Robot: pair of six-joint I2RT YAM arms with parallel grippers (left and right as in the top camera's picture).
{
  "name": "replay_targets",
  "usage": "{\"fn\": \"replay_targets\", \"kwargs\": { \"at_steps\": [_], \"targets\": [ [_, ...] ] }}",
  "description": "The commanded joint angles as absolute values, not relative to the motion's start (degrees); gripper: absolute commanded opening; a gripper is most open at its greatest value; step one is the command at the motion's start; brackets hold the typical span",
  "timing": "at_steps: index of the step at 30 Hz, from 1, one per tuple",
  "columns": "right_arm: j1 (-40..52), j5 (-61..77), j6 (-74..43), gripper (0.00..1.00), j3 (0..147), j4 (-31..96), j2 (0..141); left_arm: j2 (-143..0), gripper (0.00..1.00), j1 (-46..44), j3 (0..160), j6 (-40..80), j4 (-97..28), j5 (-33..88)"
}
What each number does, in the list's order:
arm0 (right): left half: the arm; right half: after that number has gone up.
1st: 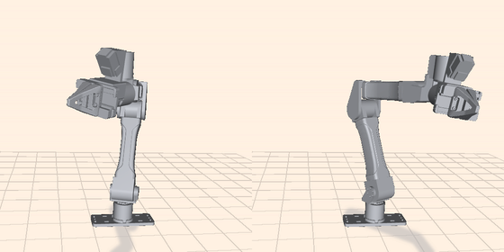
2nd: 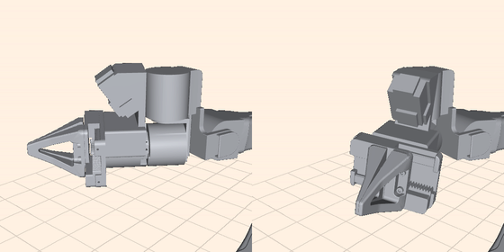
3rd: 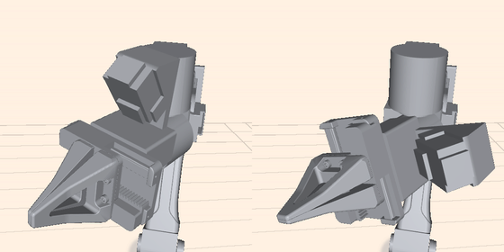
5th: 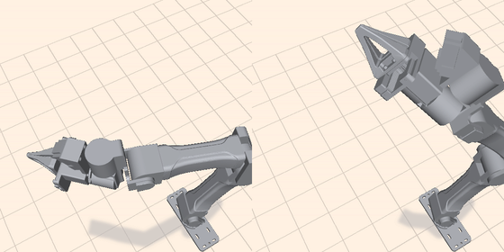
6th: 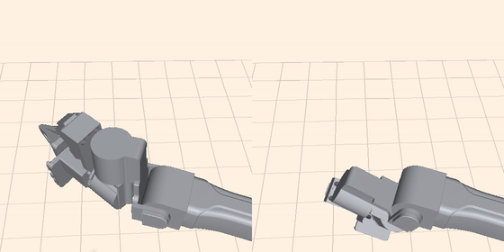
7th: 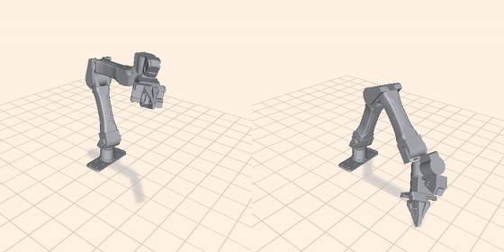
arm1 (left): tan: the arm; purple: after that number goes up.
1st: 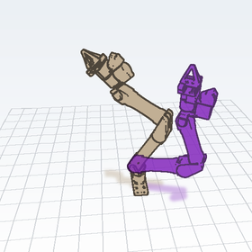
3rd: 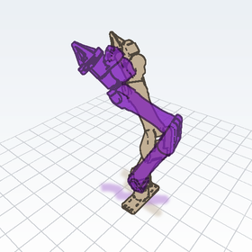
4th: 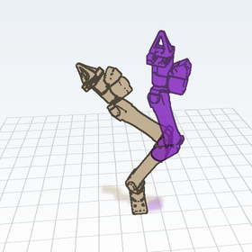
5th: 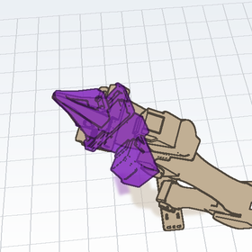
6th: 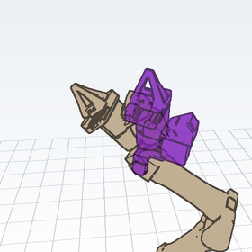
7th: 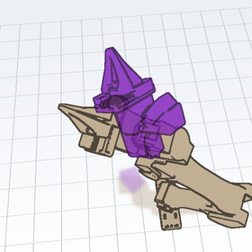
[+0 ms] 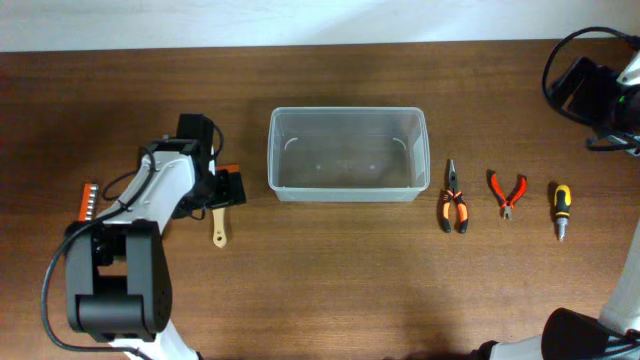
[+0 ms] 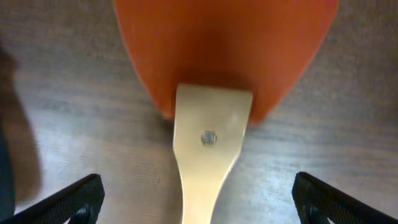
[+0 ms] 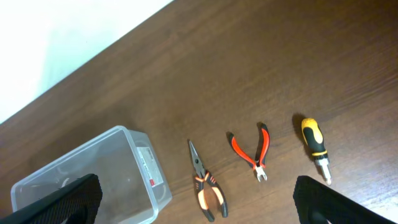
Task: Pack container
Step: 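Withdraw the right arm and grasp the orange scraper with the left gripper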
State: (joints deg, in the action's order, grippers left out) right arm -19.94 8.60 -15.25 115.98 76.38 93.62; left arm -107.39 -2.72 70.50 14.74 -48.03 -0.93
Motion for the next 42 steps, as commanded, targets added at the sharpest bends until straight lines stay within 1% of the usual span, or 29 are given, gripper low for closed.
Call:
{"fn": "replay_targets", "kwargs": {
  "at_steps": [1,6,7,15,16,18,24,30,36,38,42],
  "targets": [
    [-19.9,8.3,-15.7,0.99,115.7,77.2,94.3,-109.8,0.98,-1.3,70.3,10.5,-46.7,2.9],
    [-19.9,8.3,-15.7,0.99,115.7,77.2,94.4,-111.1,0.98,-1.4,70.3,8.0,-45.4,2.9],
    [-19.9,8.3,-15.7,0.99,115.7,77.2,94.4,-111.8,0.96,-1.4,70.3,8.1,-45.5,2.6],
    [-19.9,8.3,-15.7,0.99,115.7,77.2,94.4,-115.1,0.89,-1.4,70.3,8.1,-45.7,1.8],
    [-19.9,8.3,-15.7,0.99,115.7,77.2,94.4,-115.2,0.82,-1.4,70.3,8.1,-45.7,1.8],
    [-19.9,8.3,-15.7,0.99,115.7,77.2,94.5,-115.2,0.76,-1.4,70.3,8.0,-45.6,1.8],
    [-19.9,8.3,-15.7,0.99,115.7,77.3,94.6,-115.2,0.68,-1.4,70.3,8.0,-45.8,1.8],
    [-19.9,8.3,-15.7,0.99,115.7,77.2,94.7,-115.2,0.51,-1.4,70.3,8.0,-44.4,1.8],
    [-19.9,8.3,-15.7,0.99,115.7,77.2,94.9,-115.2,0.39,-1.4,70.3,7.9,-43.7,1.8],
    [-19.9,8.3,-15.7,0.99,115.7,77.2,95.1,-115.2,0.34,-1.5,70.3,5.8,-42.9,1.8],
    [-19.9,8.3,-15.7,0.99,115.7,77.2,95.1,-115.2,0.30,-1.8,70.3,0.3,-41.3,2.2]
  ]
}}
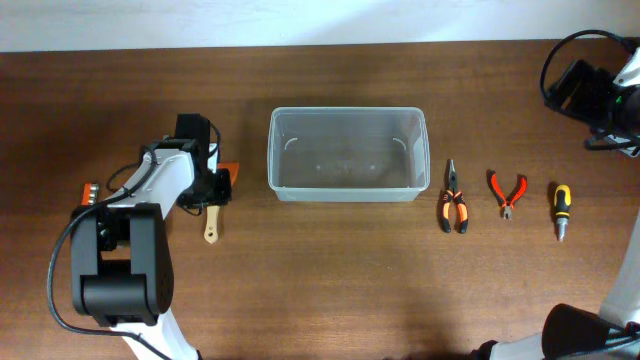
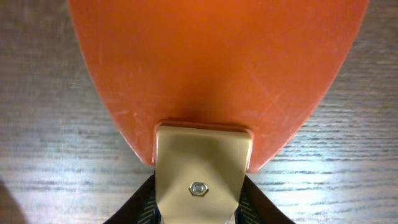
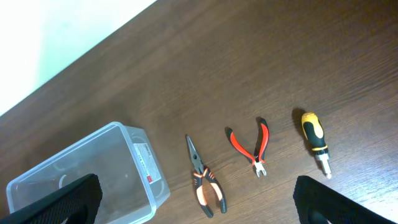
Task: Pack container
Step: 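Withdraw the right arm and grasp the orange scraper with the left gripper, then carry the scraper into the container and open the left gripper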
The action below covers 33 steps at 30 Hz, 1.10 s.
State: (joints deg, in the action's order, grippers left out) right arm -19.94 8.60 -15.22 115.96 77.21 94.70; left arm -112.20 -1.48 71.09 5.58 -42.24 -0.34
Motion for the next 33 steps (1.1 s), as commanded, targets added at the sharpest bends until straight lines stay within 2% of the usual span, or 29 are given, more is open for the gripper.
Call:
{"fn": "replay_targets", "kwargs": {
  "at_steps": [1,4,6,8,9,21,33],
  "targets": [
    [-19.9,8.3,-15.7,0.99,115.7,77.2,95.1,-115.2,0.30,-1.9,70.3,0.1,-41.1,2.2],
    [-19.9,8.3,-15.7,0.99,115.7,77.3,95.1,-115.2,0.29,-2.0,70.3,-0.1,-40.8,2.2],
    [-19.9,8.3,-15.7,0.99,115.7,77.4,95.1,-115.2,0.20,-2.1,70.3,-0.1,-40.7,2.2],
    [-19.9,8.3,-15.7,0.99,115.7,77.4,95.1,-115.2,0.05,-2.3,70.3,-0.1,-40.7,2.2],
    [-19.9,8.3,-15.7,0.99,115.7,77.4,95.1,-115.2,0.02,-2.3,70.4,-0.1,-40.7,2.2],
    [-19.9,8.3,-15.7,0.99,115.7,77.6,95.1,-113.2,0.02,-2.6,80.1,-1.0,-46.4,2.4],
    [-19.9,8.3,-15.7,0.99,115.7,77.6,95.1,-111.5,0.02,-2.6,82.5,-1.2,-47.5,2.2]
  ]
}}
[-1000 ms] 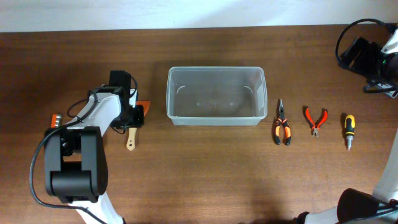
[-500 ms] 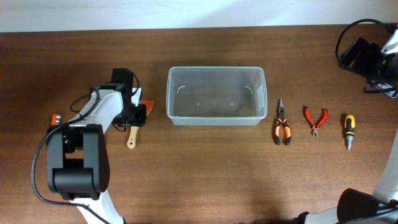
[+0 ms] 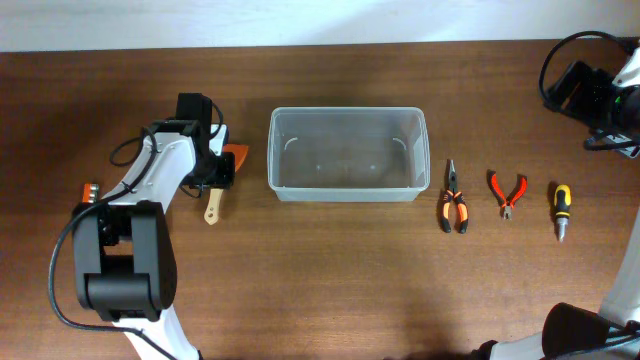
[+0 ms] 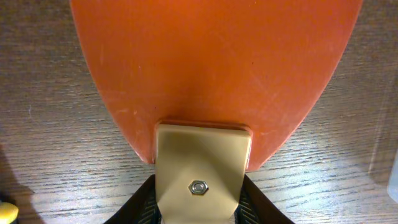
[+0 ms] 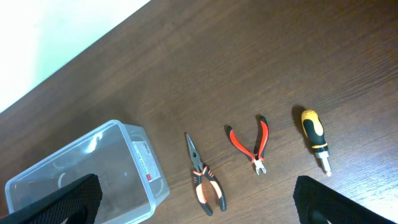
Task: Pack container
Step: 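Carry the scraper into the container and open the left gripper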
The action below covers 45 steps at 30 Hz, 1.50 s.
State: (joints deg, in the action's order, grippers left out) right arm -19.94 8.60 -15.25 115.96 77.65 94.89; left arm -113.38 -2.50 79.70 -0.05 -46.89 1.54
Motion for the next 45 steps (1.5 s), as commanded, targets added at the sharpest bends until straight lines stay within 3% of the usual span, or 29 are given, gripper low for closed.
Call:
{"fn": "replay_targets", "kwargs": {
  "at_steps": [1,12,23,27,39,43,44,45],
  "targets": [
    [-19.9,8.3,-15.7,0.99,115.7,77.6,95.1,-110.9,0.02,-2.7,83.9,-1.7,-48.2,2.2],
    [-19.9,8.3,-15.7,0.99,115.7,77.6,95.1,-104.6,0.02,-12.9,108.3,-14.5,-56.6,-1.3],
    [-19.9,8.3,-15.7,0.99,115.7,77.6,95.1,-108.2,0.02,-30.5,109.3,-40.2,-56.1,-1.3],
    [-19.9,8.3,-15.7,0.99,115.7,77.6,95.1,-115.3,0.02,-31.8,109.1,-47.5,-56.0,-1.3],
    [-19.9,8.3,-15.7,0.99,115.7,77.6,95.2,-129.7,0.02,-31.4,109.1,-48.3,-56.0,-6.8],
    [-19.9,8.3,-15.7,0.99,115.7,77.6,95.2,-130.0,0.11,-31.5,109.4,-48.3,-56.1,-10.5],
    [-19.9,8.3,-15.7,0.99,115.7,77.6,95.2,-130.0,0.15,-31.6,110.0,-47.7,-56.3,-11.4],
    [-19.9,8.3,-15.7,0.99,115.7,77.6,95.2,-129.8,0.26,-31.7,110.7,-46.5,-56.5,-12.1]
  ]
}}
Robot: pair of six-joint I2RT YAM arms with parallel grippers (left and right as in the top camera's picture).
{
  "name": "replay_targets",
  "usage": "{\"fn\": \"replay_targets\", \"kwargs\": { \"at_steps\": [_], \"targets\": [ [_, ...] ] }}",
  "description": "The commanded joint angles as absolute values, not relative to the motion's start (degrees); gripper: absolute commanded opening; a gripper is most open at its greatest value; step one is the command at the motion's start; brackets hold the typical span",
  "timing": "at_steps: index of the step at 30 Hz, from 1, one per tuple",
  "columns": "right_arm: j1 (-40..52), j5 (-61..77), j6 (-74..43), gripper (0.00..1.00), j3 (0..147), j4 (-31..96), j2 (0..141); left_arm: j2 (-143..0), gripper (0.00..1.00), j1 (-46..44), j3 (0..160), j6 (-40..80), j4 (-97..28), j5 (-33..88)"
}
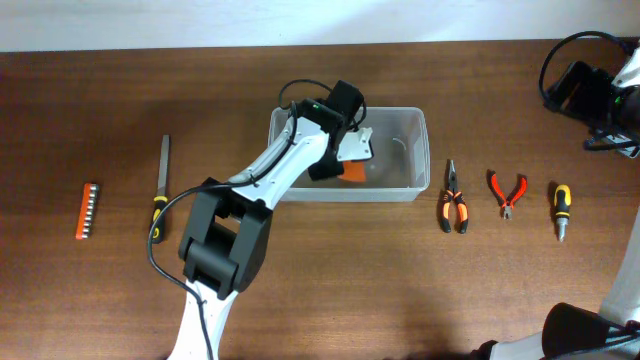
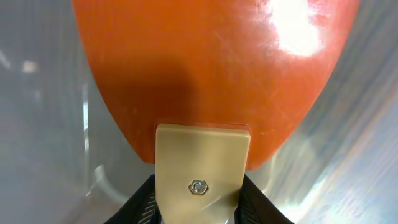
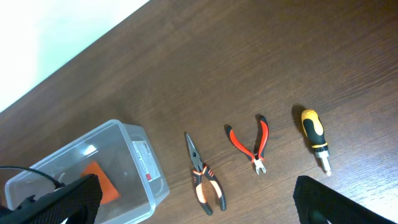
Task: Pack container
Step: 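Carry the scraper into the container and open the left gripper, then move the left gripper to the yellow-handled file and grasp it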
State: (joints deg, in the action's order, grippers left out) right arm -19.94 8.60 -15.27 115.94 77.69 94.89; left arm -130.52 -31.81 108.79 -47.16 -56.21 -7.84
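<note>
A clear plastic container [image 1: 421, 150] stands mid-table. My left gripper [image 1: 345, 148] reaches into it from the left and is shut on the tan handle [image 2: 202, 177] of a scraper. The scraper's orange blade [image 1: 353, 172] hangs over the container floor; in the left wrist view the blade [image 2: 211, 74] fills the frame, with a black finger [image 2: 144, 204] on each side of the handle. The blade also shows through the wall of the container [image 3: 144, 163]. My right gripper [image 3: 199, 208] is open and held high at the far right.
Right of the container lie long-nose pliers [image 1: 453, 200], red cutters [image 1: 507, 193] and a yellow-black screwdriver [image 1: 562, 210]. On the left lie a file with a yellow-black handle [image 1: 162, 185] and an orange bit holder [image 1: 88, 210]. The right arm [image 1: 595, 90] sits at the far right edge.
My left gripper, still shut on the scraper, was just left of the container and is now inside it. The file on the left has come into view. The right arm has not moved.
At first my left gripper stood open over the scraper lying left of the container. Then it was shut on the scraper's handle. After that it held the scraper by the container's left wall, and now holds it inside the container.
</note>
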Motion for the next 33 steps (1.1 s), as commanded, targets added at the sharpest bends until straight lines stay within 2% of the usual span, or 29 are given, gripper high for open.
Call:
{"fn": "replay_targets", "kwargs": {
  "at_steps": [1,2,7,13,19,22,26,33],
  "targets": [
    [-19.9,8.3,-15.7,0.99,115.7,77.6,95.2,-129.7,0.62,-31.8,111.7,-45.3,-57.0,-12.1],
    [-19.9,8.3,-15.7,0.99,115.7,77.6,95.2,-129.6,0.99,-31.9,113.1,-43.8,-57.7,-12.0],
    [-19.9,8.3,-15.7,0.99,115.7,77.6,95.3,-128.8,0.99,-31.8,121.8,-36.5,-63.1,-12.1],
    [-19.9,8.3,-15.7,0.99,115.7,77.6,95.3,-125.8,0.99,-31.5,132.9,-35.9,-74.0,-12.1],
    [-19.9,8.1,-15.5,0.99,115.7,77.6,96.1,-121.8,0.99,-26.1,134.7,-27.1,-87.2,-11.8],
    [-19.9,8.1,-15.5,0.99,115.7,77.6,96.9,-121.5,0.99,-18.6,134.6,-22.1,-94.6,-4.6],
    [-19.9,8.1,-15.5,0.99,115.7,77.6,97.2,-121.5,0.99,-6.6,131.2,-21.1,-96.6,3.2],
    [-19.9,8.1,-15.5,0.99,115.7,77.6,97.2,-121.5,0.99,12.3,116.8,-10.4,-92.5,4.1]
  ]
}}
